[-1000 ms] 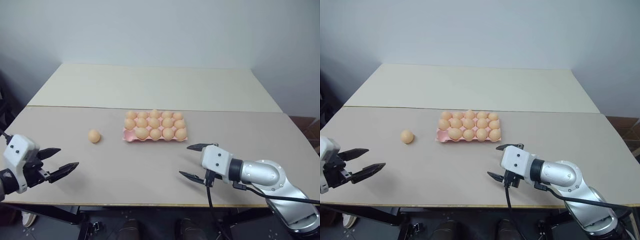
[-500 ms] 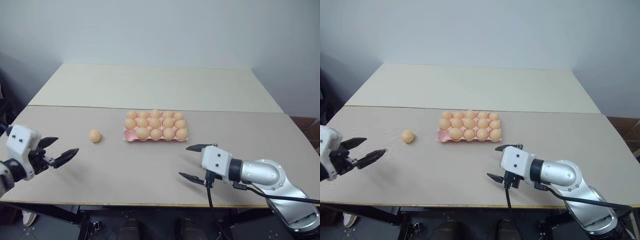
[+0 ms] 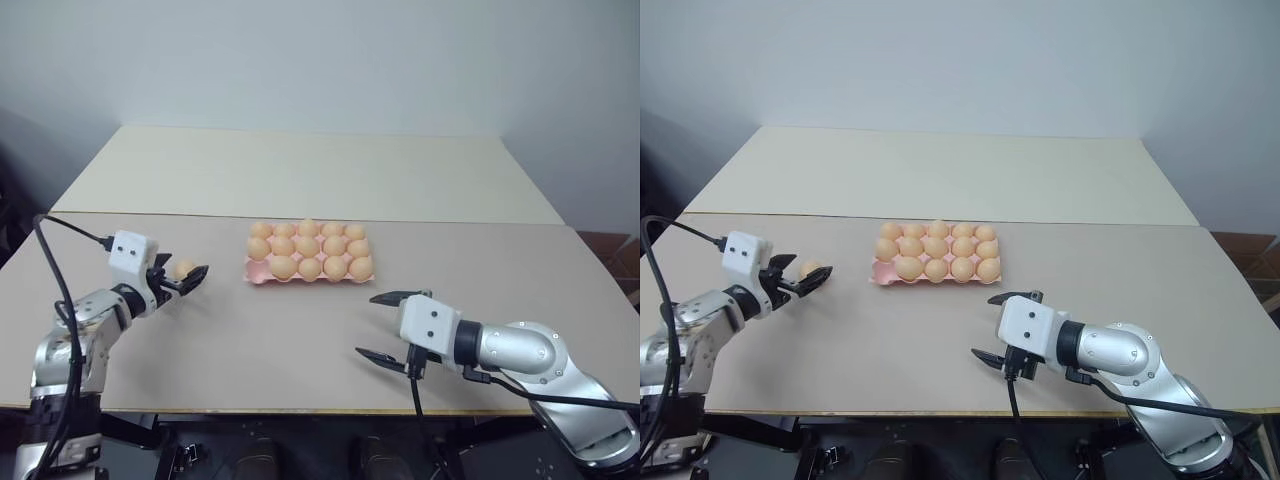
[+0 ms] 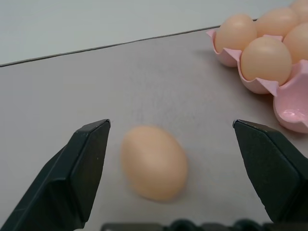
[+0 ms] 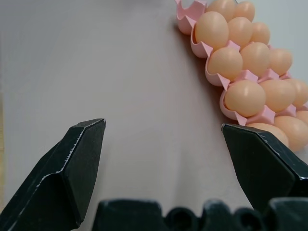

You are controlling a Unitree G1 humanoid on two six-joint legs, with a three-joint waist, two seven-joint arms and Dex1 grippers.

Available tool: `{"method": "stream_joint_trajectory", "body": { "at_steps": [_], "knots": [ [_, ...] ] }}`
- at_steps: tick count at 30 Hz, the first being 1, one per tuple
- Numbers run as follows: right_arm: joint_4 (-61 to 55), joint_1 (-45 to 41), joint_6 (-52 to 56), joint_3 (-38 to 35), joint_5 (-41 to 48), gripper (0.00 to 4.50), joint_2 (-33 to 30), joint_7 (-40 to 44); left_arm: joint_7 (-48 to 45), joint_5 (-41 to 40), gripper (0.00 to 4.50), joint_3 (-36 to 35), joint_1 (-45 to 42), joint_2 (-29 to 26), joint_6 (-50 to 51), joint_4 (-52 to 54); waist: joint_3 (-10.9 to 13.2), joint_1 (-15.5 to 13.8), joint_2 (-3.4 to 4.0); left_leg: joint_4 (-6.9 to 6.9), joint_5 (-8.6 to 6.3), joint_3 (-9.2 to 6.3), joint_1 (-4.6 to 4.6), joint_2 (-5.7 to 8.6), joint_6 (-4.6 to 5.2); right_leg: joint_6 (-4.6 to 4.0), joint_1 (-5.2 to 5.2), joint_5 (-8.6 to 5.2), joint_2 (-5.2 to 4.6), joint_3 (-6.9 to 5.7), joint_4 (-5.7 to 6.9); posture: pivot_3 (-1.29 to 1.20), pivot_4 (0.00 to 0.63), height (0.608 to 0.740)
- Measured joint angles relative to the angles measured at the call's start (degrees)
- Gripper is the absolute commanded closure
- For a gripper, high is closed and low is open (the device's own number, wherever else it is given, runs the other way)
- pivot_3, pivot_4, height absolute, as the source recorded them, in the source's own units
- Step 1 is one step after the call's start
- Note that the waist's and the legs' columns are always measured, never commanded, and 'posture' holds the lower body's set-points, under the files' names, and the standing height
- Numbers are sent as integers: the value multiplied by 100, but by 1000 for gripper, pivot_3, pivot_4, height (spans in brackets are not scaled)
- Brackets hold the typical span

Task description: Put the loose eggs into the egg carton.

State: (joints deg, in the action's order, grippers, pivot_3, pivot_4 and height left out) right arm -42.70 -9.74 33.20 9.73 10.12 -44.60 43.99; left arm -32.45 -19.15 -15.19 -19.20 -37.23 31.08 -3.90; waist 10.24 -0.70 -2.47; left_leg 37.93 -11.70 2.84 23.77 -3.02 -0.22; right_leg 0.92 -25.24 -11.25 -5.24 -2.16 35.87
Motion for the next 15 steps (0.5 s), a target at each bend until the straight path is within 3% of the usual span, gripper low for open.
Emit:
{"method": "stream_joint_trajectory", "body": {
  "at_steps": [15],
  "knots": [
    [-174,106,233,4,0,0,11,-286,75,322,46,348,-474,334,-150,-1023,-1,-1,-2,0,1,0,0,2,0,1,3,1,-1,0,0,0,150,740]
  ]
}}
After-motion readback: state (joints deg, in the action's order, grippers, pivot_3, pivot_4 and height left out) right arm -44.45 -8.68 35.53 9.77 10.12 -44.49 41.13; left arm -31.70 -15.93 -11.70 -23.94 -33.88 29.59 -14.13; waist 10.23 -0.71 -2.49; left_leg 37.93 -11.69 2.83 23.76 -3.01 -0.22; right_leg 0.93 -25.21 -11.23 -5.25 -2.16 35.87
